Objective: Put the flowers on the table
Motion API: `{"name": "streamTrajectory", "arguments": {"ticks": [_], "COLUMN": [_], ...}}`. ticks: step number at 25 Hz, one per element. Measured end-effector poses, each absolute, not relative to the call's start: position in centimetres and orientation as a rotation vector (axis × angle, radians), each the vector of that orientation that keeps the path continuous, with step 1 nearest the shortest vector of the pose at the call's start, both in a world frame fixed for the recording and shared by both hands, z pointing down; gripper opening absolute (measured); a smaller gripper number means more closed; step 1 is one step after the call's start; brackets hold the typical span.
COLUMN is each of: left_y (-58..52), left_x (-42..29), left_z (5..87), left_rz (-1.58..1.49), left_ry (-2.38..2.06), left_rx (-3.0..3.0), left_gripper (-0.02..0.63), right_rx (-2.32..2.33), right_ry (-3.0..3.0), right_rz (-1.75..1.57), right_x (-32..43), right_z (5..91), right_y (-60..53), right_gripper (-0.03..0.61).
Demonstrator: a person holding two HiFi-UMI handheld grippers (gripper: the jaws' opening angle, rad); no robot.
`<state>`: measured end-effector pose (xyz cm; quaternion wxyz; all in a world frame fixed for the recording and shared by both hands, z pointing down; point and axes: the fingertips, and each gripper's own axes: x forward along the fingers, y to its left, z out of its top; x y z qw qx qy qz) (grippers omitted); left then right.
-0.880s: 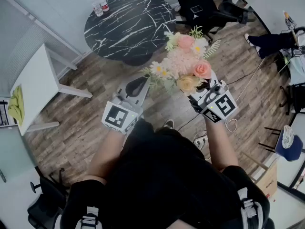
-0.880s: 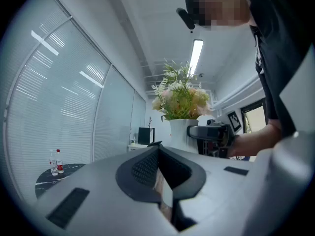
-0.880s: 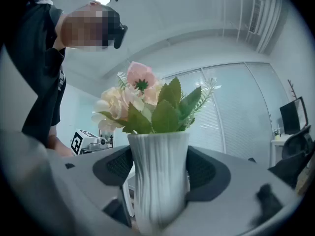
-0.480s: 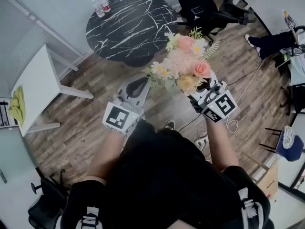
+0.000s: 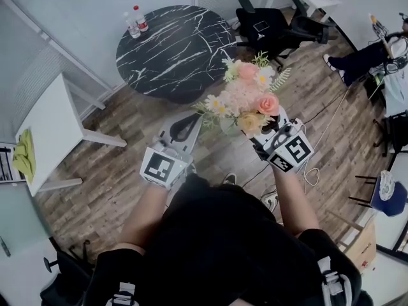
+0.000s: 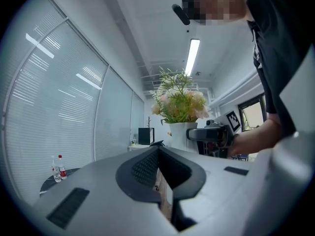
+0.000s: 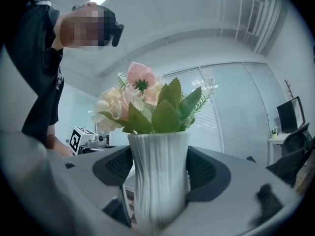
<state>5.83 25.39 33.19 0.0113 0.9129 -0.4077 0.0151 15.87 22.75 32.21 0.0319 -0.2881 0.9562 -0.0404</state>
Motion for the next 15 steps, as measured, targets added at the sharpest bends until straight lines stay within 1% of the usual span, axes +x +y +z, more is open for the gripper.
{"name": "streamTrajectory", "arguments": {"ticks": [9,15], "left_y": [23.2,21.3], "left_x": [1.9,-0.7], "left_z": [35.4,34.7], "left_rz": [0.053,0.025], "left_ry": [-1.232,-1.224], "left_rx": [2.832,2.865], "left_gripper": [0.012,0.012], "right_rx": [-0.931,-0.973], "right_ry": [2.953,2.958], "right_rz": [-0.113,-0.104], "right_x": [12.0,9.4], "right_z": [33.6,34.1], "right_y": [20.2,18.7], "right_gripper": [0.345,0.345]}}
